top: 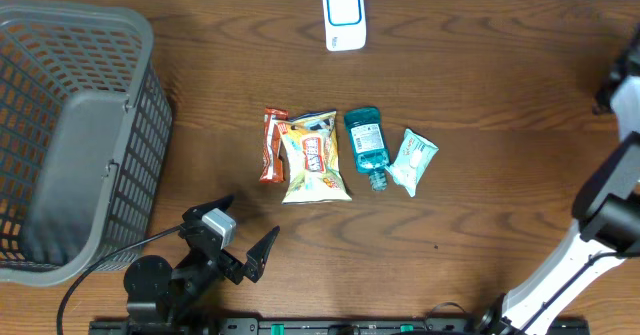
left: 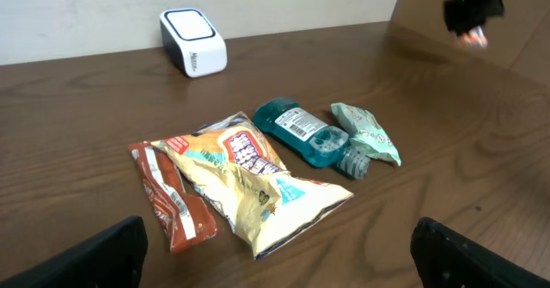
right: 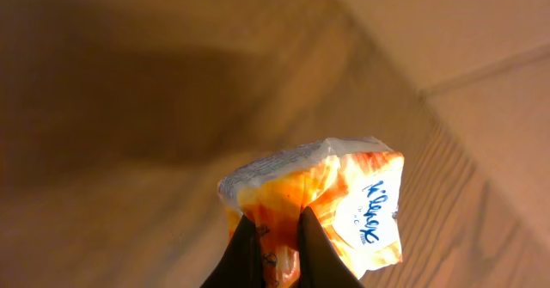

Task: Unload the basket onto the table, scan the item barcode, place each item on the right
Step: 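Move the scanned pack to the far right and release it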

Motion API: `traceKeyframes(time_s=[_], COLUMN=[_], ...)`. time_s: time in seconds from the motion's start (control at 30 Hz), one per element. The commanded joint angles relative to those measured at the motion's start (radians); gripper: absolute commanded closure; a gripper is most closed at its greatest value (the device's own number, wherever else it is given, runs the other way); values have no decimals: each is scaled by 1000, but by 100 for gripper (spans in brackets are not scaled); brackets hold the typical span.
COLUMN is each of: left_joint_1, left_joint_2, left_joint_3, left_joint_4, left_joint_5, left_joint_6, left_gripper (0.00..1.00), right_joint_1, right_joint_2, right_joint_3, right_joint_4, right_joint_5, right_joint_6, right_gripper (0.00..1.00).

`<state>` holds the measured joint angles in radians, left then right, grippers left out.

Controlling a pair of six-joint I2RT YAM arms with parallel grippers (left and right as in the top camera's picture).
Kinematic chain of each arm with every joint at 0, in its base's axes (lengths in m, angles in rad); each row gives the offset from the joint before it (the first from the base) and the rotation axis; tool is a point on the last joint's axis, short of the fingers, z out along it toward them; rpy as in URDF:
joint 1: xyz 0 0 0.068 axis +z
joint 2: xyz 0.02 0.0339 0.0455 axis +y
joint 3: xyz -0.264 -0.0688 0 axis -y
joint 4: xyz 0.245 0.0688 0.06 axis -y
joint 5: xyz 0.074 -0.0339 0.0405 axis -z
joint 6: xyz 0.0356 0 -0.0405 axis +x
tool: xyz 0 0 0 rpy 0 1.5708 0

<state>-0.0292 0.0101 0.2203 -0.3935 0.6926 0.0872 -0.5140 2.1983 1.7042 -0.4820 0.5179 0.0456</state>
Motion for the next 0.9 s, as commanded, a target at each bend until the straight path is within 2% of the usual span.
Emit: traceKeyframes(time_s=[0.0, 0.07, 0.13, 0.27, 0.4, 0.63, 0.8, 0.87], left_joint_1=[-3, -3, -3, -3, -3, -3, -3, -3], left_joint_2=[-5, -5, -5, -5, -5, -5, -5, -5], left_joint_3=[-1, -1, -1, -1, -1, -1, -1, -1], left_joint_4=[0, 0, 0, 0, 0, 0, 0, 0], left_joint_5=[-1, -1, -1, -1, -1, -1, -1, -1], left_joint_6=[18, 18, 18, 18, 18, 17, 18, 17], left_gripper=[2, 2, 2, 2, 2, 2, 2, 2], right_joint_1=[-64, -101, -121, -126, -106, -16, 111, 179], right_joint_2=[31, 32, 15, -70, -201, -442, -525, -531], right_joint_3=[-5, -5, -2, 0, 0, -1, -1, -1], right_joint_4=[-14, -15, -13, -6, -14, -89, -186, -254], right_joint_5=[-148, -163, -166, -269, -524, -1077, -1295, -1318], right_joint_6=[35, 56, 55, 55, 82, 187, 186, 182], right_gripper=[99, 92, 75, 48, 1, 1, 1, 1])
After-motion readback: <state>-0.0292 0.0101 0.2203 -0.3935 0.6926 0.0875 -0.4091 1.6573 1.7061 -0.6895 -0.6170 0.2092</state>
